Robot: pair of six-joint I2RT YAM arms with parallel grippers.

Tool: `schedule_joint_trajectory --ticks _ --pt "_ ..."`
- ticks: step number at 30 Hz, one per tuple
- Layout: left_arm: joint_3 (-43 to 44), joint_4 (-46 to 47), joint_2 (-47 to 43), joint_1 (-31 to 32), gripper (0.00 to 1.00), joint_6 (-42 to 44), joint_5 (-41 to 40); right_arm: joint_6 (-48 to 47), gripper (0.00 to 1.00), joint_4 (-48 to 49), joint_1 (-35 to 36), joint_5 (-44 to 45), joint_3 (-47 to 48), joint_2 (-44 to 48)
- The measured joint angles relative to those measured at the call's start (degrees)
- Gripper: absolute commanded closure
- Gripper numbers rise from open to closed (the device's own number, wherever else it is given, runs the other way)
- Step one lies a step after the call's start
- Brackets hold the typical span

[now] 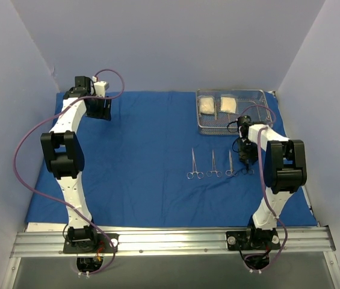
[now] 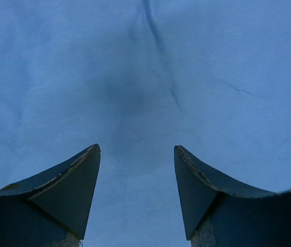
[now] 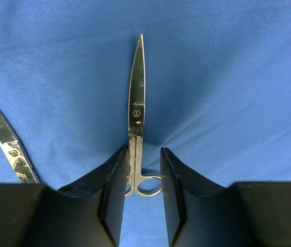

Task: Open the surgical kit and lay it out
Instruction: Place the medical item in the surgical kit, then smooth out the surgical kit at the center of the board.

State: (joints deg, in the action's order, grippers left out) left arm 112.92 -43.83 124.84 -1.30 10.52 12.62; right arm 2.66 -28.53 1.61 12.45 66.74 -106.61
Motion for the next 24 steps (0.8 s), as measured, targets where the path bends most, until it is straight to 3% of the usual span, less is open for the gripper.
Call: schedule_joint_trajectory --ticks 14,18,24 --pt "0.00 -0.04 0.00 -0.61 0.32 -0.02 0.00 -0.07 0.68 -3.39 0.37 -0.50 10.51 4.09" --pt "-0.04 -0.02 0.00 -0.61 0.32 -0.39 -0.09 3.58 0.83 -3.43 -1.62 -0.92 11.23 5.77" --pt "-4.09 1.07 0.00 0.17 0.32 -2.19 -2.10 13.57 0.89 -1.86 -14.19 -1.18 3.82 5.79"
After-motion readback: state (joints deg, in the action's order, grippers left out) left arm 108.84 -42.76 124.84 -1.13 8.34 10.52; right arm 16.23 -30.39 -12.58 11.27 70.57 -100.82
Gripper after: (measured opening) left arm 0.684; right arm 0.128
